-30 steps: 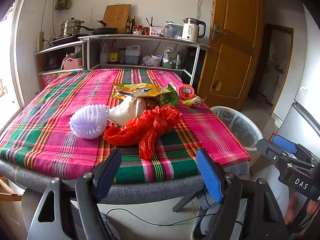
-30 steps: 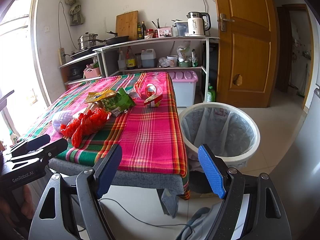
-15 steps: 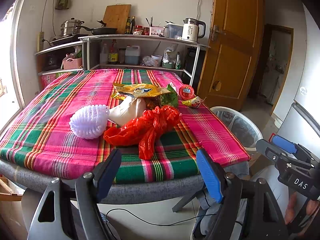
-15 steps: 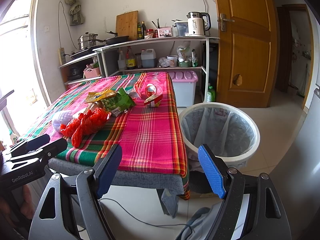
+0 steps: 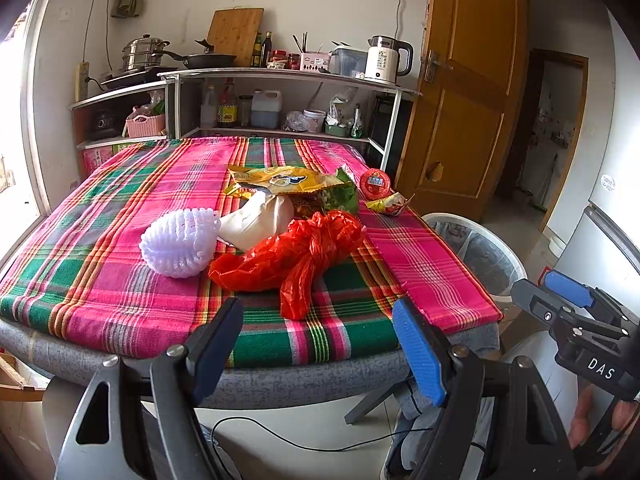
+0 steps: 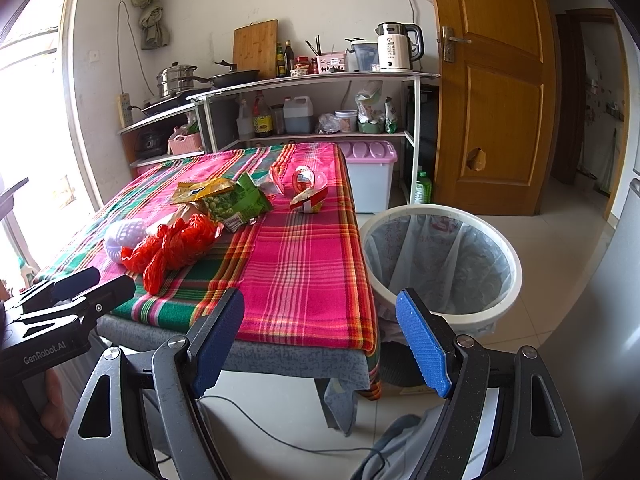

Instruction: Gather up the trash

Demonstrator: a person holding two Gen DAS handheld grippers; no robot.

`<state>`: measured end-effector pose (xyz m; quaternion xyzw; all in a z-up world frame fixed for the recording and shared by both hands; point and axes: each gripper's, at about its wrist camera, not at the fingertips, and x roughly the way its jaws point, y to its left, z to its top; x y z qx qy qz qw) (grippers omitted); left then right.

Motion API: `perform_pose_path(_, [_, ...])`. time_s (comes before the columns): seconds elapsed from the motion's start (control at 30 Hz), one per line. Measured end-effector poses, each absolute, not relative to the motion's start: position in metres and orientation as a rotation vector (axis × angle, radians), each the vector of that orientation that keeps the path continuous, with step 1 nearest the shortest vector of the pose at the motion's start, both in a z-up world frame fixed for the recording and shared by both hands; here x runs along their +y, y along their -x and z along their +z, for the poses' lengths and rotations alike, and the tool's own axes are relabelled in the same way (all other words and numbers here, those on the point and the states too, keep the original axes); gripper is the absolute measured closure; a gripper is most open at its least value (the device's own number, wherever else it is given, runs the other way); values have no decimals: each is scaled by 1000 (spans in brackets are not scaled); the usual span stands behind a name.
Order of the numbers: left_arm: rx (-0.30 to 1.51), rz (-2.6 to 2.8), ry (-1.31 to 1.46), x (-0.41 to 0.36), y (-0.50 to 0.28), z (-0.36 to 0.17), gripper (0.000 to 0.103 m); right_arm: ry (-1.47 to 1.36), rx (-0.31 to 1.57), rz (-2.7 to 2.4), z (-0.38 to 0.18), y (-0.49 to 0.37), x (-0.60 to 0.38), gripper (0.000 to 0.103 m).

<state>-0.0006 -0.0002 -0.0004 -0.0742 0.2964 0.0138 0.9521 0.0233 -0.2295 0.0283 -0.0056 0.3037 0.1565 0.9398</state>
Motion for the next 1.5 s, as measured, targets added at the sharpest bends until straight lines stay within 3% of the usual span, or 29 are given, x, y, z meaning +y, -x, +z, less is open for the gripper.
perform_pose_path(0.6, [614,68,150,20,-15,-6,24,32,649,368,24,-48,-209,25])
perform_pose_path(1.5, [675,184,262,122,-73,-19,24,-34,792,642,10,-128,-103,25])
